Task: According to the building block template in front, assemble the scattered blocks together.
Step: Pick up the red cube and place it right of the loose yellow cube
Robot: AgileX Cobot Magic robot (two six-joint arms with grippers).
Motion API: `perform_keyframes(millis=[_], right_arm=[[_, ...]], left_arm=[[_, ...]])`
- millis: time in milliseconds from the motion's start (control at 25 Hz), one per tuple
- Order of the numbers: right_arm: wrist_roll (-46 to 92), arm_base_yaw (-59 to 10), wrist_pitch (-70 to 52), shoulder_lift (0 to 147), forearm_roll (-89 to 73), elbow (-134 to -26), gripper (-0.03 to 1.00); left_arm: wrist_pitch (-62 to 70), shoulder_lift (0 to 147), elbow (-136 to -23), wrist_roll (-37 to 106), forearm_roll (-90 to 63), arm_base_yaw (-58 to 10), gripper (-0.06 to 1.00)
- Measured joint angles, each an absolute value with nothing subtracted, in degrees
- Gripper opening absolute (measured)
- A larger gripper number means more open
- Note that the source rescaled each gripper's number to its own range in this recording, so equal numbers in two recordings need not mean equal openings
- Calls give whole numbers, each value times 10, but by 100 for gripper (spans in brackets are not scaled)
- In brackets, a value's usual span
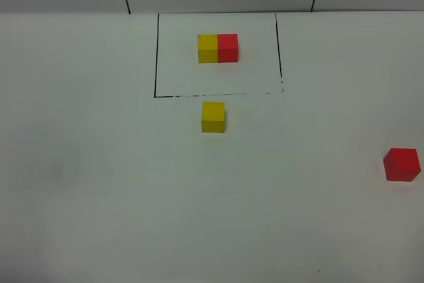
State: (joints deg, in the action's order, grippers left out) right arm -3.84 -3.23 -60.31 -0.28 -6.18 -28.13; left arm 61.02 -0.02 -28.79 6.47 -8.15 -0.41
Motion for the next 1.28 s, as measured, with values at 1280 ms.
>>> perform_keyframes(millis=[1280], right_arm=[[-60,-32,-603,-3,-66,-281,66]], left_arm=[[607,0,-288,13,-55,-4,79]])
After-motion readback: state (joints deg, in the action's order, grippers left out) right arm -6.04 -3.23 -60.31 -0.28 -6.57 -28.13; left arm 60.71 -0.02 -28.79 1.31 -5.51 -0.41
